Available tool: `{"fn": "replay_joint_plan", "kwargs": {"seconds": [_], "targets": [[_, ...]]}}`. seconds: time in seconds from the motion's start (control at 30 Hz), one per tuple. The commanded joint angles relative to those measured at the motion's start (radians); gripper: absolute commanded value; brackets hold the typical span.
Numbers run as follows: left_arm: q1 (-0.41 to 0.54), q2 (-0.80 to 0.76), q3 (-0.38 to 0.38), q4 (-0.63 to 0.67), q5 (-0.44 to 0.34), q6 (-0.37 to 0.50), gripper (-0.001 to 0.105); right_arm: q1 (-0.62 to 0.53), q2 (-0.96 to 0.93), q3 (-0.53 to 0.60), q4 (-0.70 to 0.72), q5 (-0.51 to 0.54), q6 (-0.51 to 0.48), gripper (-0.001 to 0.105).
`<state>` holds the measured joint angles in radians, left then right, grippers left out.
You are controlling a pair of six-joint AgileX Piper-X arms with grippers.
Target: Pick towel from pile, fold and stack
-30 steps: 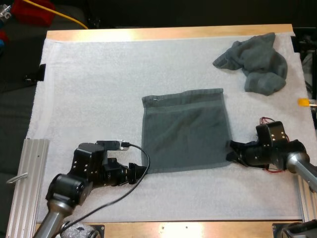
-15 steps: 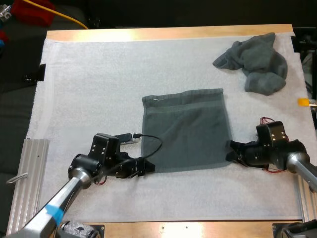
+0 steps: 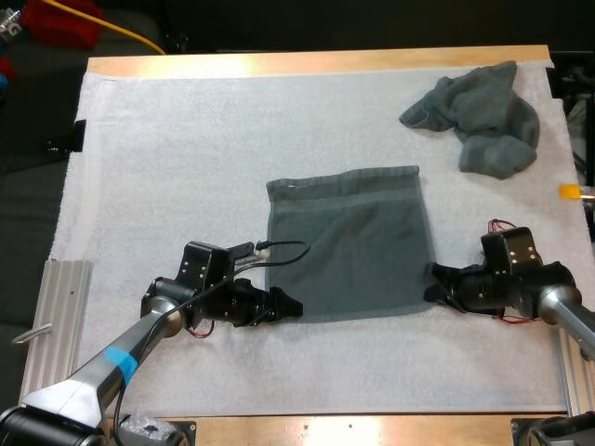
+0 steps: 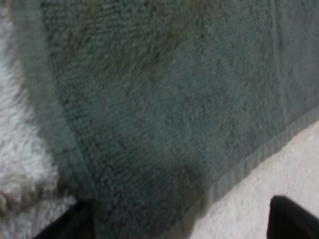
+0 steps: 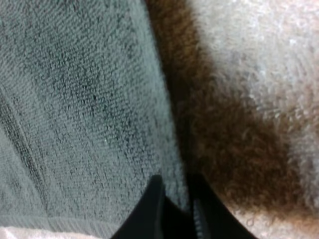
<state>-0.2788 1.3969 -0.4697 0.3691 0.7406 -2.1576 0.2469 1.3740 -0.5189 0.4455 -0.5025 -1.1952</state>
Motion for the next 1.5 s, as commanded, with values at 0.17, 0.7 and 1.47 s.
{"fn": "replay_joint_plan", "kwargs": {"seconds": [0.17, 0.7, 1.47], "targets": [[-0.009, 0.026, 0.009, 0.017, 0.000, 0.000, 0.037, 0.002, -0.011, 0.001, 0.006, -0.014, -0.012, 0.001], [-0.141, -0.179, -0.028, 0.221, -0.047, 0.071, 0.000, 0.017, -0.283, 0.001, 0.227, 0.026, -0.061, 0.001], [-0.195, -0.223, -0.118, 0.429, -0.098, 0.166, 0.000, 0.257, -0.404, 0.001, 0.255, 0.077, 0.094, 0.001]]}}
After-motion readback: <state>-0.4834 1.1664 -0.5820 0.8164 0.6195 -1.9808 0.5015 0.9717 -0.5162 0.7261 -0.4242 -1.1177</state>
